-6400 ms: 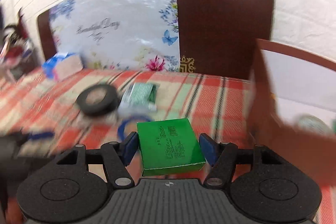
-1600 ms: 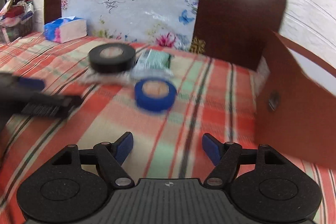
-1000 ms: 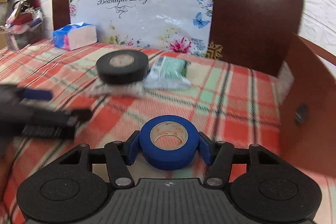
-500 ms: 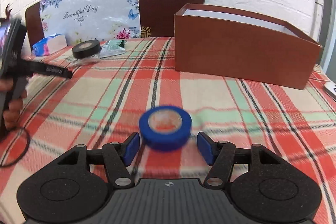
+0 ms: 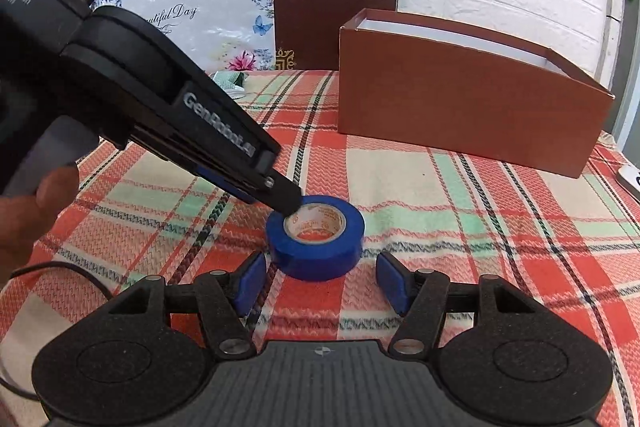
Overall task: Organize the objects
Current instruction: 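Pass the blue tape roll from the right tool into the left tool, then lower the blue tape roll into the brown box and open the left tool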
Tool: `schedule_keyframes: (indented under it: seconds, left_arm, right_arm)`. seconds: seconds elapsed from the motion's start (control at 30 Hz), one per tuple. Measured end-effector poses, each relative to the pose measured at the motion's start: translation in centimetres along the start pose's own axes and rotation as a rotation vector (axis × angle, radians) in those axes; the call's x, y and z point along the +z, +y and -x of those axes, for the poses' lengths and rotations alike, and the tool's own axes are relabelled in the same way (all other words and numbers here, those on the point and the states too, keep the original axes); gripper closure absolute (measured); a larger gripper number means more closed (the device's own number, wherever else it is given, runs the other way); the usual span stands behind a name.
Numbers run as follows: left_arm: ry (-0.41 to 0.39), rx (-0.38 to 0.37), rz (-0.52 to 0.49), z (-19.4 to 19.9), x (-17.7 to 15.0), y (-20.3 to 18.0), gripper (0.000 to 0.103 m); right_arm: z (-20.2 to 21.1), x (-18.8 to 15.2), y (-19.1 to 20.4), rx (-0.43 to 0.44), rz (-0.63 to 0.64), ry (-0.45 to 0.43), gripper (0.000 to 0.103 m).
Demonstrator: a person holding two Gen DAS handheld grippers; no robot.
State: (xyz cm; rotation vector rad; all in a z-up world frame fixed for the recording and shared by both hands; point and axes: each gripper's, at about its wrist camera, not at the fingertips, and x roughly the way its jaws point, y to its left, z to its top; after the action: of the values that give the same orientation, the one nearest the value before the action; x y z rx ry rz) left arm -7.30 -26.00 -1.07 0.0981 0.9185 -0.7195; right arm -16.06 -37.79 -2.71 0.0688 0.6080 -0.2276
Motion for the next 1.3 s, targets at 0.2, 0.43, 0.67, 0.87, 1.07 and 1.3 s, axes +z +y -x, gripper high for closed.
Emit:
schedule_keyframes:
  seconds: [0.2, 0.43, 0.67, 0.87, 1.07, 1.3]
  left_arm:
    - [0.036, 0.006, -0.030, -1.9, -0.4, -1.2, 0.077]
    - [0.005, 0.029, -0.056, -0.5, 1.3, -2.8, 0.084]
    - [-0.186, 0.023, -0.183, 1.7, 9.7, -7.3, 0.084]
    - [-0.233, 0.027, -0.234, -1.6, 15.9, -10.8, 0.084]
    - [-0.225, 0.034, -0.245, -6.8, 19.5, -12.2, 0.080]
    - [-0.259, 0.175, -0.236, -10.4, 19.6, -11.0, 0.058]
  right_arm:
    - [-1.0, 0.6, 0.1, 0.028, 0.020, 0.007, 0.047]
    - [0.6, 0.9, -0.3, 0.006, 0.020, -0.090, 0.048]
    - [1.9, 6.7, -4.4, -0.132, 0.057, -0.331, 0.048]
    - [-0.7, 10.3, -9.7, -0.206, 0.023, -0.373, 0.048]
    - [-5.1, 11.3, -13.5, -0.279, 0.002, -0.335, 0.048]
    - [-7.0, 11.0, -15.8, -0.261, -0.127, -0.357, 0.032]
